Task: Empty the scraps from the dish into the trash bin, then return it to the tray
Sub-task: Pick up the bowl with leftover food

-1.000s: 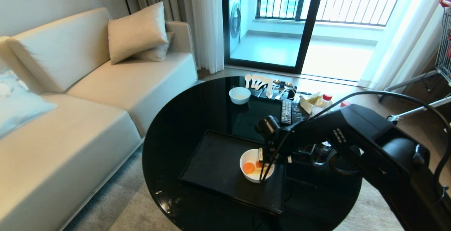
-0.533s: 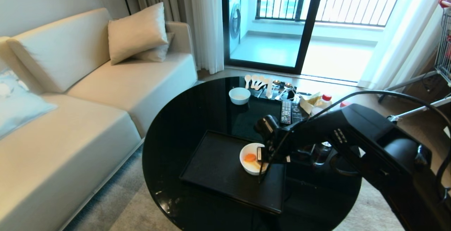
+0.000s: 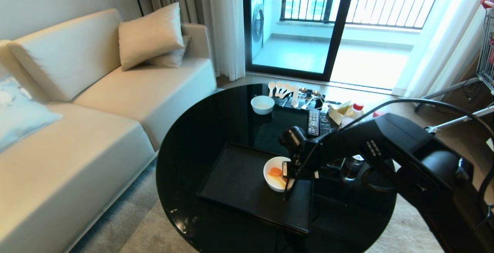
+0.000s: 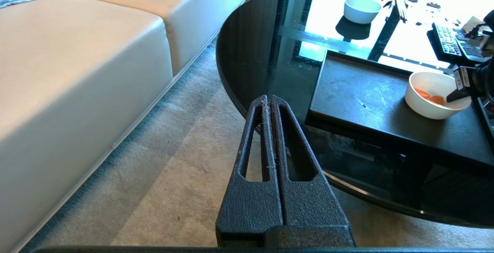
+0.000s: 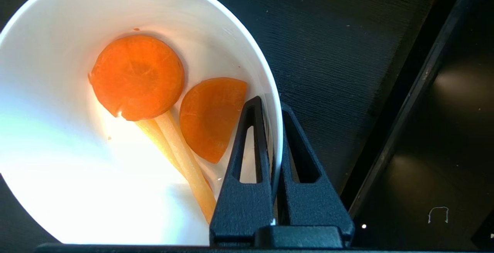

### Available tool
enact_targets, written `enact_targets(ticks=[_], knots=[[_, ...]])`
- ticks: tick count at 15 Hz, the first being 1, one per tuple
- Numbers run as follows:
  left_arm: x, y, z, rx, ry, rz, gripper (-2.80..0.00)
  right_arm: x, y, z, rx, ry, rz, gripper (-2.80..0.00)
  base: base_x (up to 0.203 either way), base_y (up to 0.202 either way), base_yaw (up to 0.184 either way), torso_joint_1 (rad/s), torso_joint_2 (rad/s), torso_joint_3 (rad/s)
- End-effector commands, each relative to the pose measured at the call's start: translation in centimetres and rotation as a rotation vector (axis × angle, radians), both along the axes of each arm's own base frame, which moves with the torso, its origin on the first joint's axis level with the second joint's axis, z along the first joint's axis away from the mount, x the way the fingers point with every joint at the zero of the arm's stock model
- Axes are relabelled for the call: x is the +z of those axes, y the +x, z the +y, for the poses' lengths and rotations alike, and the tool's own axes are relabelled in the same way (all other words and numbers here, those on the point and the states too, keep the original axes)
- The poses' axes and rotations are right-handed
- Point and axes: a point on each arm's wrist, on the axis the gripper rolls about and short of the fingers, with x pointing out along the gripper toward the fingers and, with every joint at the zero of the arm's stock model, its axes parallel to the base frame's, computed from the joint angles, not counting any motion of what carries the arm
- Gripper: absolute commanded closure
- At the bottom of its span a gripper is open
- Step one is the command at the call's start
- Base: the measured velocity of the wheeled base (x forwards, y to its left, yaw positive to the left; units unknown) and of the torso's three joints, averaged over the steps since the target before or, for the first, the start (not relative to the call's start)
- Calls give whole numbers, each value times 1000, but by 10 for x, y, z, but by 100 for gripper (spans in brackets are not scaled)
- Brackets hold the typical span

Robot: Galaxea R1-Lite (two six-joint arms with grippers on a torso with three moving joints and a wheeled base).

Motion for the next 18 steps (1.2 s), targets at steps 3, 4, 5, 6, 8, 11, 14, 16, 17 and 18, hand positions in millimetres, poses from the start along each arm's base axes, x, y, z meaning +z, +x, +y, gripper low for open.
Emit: enact_targets(ticks=[3,4,5,6,8,11,14,16,17,18], knots=[[0,0,0,1,-1,-1,0,19,-7,-5,-15,17,-16,0,0,0,0,0,0,0],[0,0,0,1,-1,-1,0,27,-10,-6,-32,31,-22,0,0,0,0,0,0,0],[0,0,0,1,-1,-1,0,32,-14,-8,-42,38,-22,0,0,0,0,0,0,0],[0,0,0,1,-1,-1,0,37,-20,-11,-46,38,-19,0,0,0,0,0,0,0],[0,0,0,1,-1,-1,0,46,-34,-19,-59,40,-7,0,0,0,0,0,0,0],[0,0,0,1,-1,-1,0,61,-53,-31,-139,81,6,0,0,0,0,0,0,0],[0,0,0,1,-1,-1,0,79,-79,-45,-180,104,10,0,0,0,0,0,0,0],[0,0,0,1,-1,-1,0,94,-95,-56,-223,137,-2,0,0,0,0,0,0,0],[0,0,0,1,-1,-1,0,102,-104,-63,-241,150,-10,0,0,0,0,0,0,0],[0,0,0,1,-1,-1,0,109,-113,-70,-252,159,-18,0,0,0,0,0,0,0]])
